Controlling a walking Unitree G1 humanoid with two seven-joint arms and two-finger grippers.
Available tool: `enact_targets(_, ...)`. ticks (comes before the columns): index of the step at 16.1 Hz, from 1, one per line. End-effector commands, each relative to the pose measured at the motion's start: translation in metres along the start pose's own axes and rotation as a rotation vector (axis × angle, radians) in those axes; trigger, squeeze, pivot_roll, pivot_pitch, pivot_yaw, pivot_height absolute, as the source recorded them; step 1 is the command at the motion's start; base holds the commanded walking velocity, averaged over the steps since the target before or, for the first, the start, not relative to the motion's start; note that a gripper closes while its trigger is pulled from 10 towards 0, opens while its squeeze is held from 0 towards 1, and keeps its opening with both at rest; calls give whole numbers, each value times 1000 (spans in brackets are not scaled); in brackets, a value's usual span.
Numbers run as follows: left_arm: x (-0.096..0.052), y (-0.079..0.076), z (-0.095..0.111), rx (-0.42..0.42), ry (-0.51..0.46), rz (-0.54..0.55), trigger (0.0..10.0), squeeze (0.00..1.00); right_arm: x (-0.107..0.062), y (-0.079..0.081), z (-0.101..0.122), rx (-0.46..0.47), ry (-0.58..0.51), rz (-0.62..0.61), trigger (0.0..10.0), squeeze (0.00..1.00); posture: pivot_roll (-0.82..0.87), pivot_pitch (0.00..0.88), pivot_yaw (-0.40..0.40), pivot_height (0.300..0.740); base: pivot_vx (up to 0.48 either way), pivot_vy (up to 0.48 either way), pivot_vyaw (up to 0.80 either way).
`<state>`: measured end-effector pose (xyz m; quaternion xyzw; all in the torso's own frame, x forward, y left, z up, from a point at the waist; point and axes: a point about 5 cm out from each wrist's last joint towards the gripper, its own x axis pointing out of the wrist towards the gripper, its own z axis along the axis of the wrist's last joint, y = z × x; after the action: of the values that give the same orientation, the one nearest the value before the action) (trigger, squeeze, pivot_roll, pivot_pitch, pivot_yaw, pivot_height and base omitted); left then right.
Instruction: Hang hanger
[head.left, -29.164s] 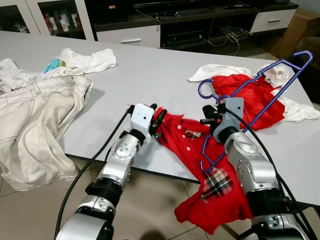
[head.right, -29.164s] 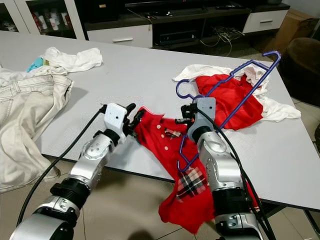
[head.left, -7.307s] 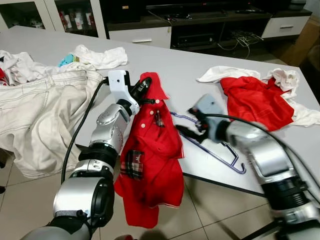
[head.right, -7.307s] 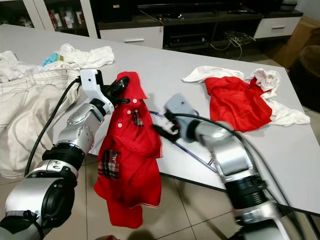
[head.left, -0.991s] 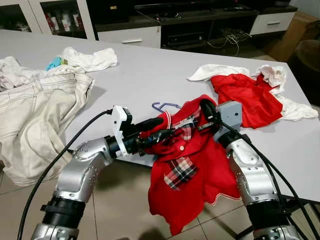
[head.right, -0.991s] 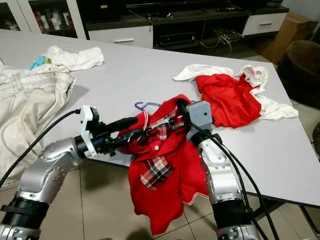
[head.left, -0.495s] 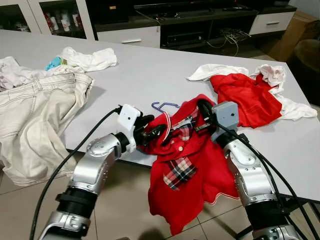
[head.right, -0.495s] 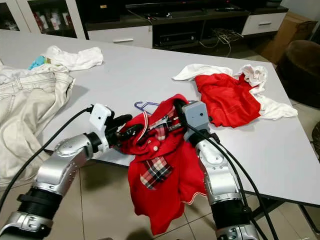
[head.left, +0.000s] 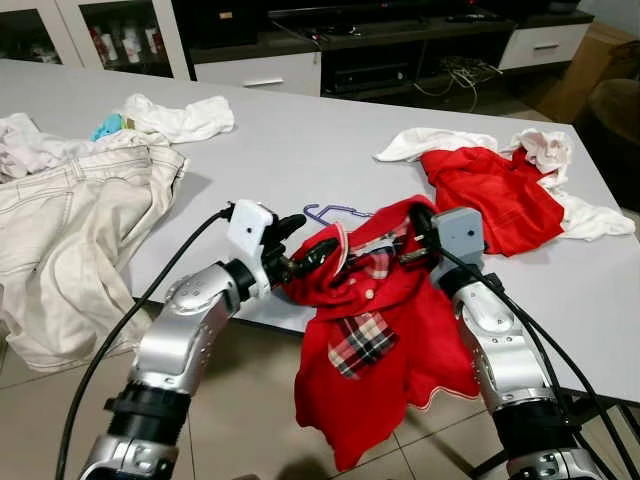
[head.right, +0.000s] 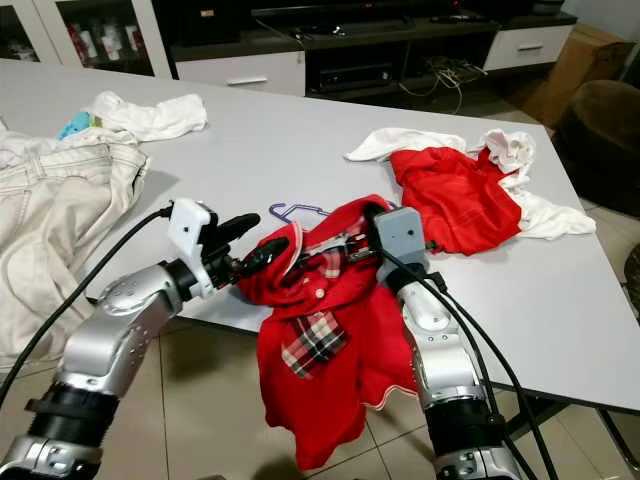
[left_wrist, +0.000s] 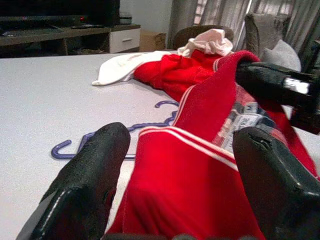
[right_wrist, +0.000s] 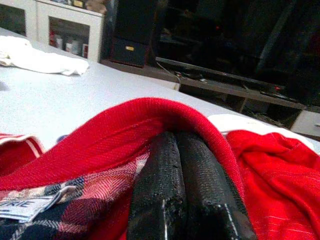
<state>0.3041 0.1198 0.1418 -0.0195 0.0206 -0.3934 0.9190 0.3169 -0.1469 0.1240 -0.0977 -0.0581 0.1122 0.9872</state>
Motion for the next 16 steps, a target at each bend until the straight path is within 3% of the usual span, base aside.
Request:
enact_targets(1,-1,-6,4,0,-7,-47,10000,0,7,-8,12,-22,-47,-40,0,0,-42,0,-7,740,0,0,0)
enact_targets(4,-1,-17,7,-31,-33,-111,10000,0,11,-8,13,-36,-47,-74,0,0,-43,0,-5,740,0,0,0)
enact_targets(5,-2,-22,8,-37,-40,-140,10000,294,12,-7,13,-34,-49,-76,0,0,-46,0,-4,740,0,0,0)
enact_targets(6,-3,-25,5,-11,-23,-162,10000,737,12,-6,14,-31,-52,-76,0,0,-47,0,-3,740,0,0,0)
enact_targets(7,-3,-27,3,16,-7,-170,10000,1000,12,-5,14,-29,-53,-75,0,0,-48,0,-3,740,0,0,0)
enact_targets(9,-4,-29,-7,96,42,-181,10000,1000,12,-4,14,-24,-54,-74,0,0,-52,0,-1,740,0,0,0)
enact_targets(10,-4,-29,-9,111,55,-181,10000,765,12,-4,14,-24,-55,-75,0,0,-53,0,0,740,0,0,0)
enact_targets(11,-5,-28,-15,146,97,-161,10000,0,11,-4,14,-22,-55,-75,0,0,-53,0,0,740,0,0,0)
enact_targets(13,-4,-21,-23,159,126,-83,10000,0,11,-3,15,-17,-59,-67,0,0,-52,0,-2,740,0,0,0)
enact_targets(16,0,-11,-20,155,85,19,10000,0,11,1,16,-11,-65,-49,0,0,-48,0,-5,740,0,0,0)
